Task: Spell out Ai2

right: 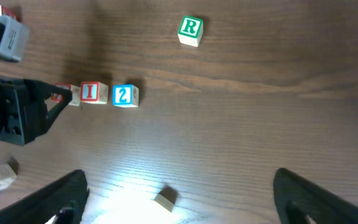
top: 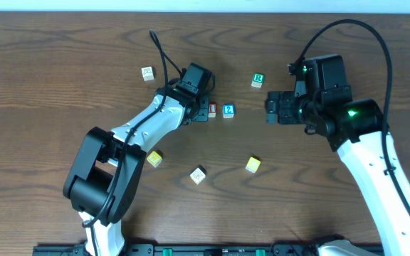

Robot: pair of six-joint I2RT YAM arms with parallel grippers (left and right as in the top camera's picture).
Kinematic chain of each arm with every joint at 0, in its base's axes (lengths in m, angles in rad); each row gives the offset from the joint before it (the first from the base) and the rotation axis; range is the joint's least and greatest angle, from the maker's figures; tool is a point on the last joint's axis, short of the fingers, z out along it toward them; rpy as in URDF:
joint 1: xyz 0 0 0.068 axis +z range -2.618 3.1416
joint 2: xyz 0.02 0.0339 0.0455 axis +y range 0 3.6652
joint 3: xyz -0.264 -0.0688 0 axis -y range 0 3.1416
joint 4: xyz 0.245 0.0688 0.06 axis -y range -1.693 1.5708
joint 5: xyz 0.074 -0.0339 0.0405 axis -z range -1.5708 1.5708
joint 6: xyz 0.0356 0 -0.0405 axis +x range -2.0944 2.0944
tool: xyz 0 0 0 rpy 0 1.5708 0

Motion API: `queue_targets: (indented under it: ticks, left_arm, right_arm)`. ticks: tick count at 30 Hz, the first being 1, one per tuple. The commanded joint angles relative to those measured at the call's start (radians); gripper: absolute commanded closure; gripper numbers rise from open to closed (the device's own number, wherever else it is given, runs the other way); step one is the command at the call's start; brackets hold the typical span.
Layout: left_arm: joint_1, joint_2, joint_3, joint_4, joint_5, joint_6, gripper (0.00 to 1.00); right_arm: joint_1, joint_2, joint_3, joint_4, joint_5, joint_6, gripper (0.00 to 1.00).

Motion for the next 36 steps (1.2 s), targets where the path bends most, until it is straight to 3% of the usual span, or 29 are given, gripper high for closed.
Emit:
queue_targets:
  ticks: [1,2,4,5,8,15,26,36]
  left_arm:
    - [-0.001,0.001,0.075,-0.021,-0.026,0.043,0.59]
    - [-0.001,-0.001,0.099,-0.040,-0.028,0.063,0.62]
    - [0.004,-0.004,0.158,-0.102,-0.053,0.077,0.87]
    - [0.012,-0.006,0.188,-0.137,-0.058,0.077,0.94]
    - [0.056,-0.008,0.247,-0.230,-0.037,0.076,0.94]
    - [0.254,-0.005,0.178,-0.254,0.277,0.093,0.94]
    - [0.254,-0.004,-0.013,-0.069,0.328,0.068,0.94]
    - [0.250,0.034,-0.037,0.016,0.350,0.017,0.94]
  right_arm:
    - [-0.005,-0.010,0.000,0.000,-0.004,0.011,0.40]
    - [-0.005,-0.009,-0.002,0.002,-0.004,0.011,0.57]
    - [-0.008,-0.002,-0.013,0.010,-0.004,0.010,0.89]
    - [-0.013,0.007,-0.024,0.016,-0.009,0.011,0.99]
    - [-0.035,0.040,-0.075,0.068,-0.120,0.011,0.99]
    - [-0.049,0.208,-0.165,0.248,-0.391,0.011,0.99]
    - [-0.050,0.404,-0.165,0.387,-0.488,0.056,0.99]
    - [-0.050,0.534,-0.165,0.492,-0.539,0.124,0.99]
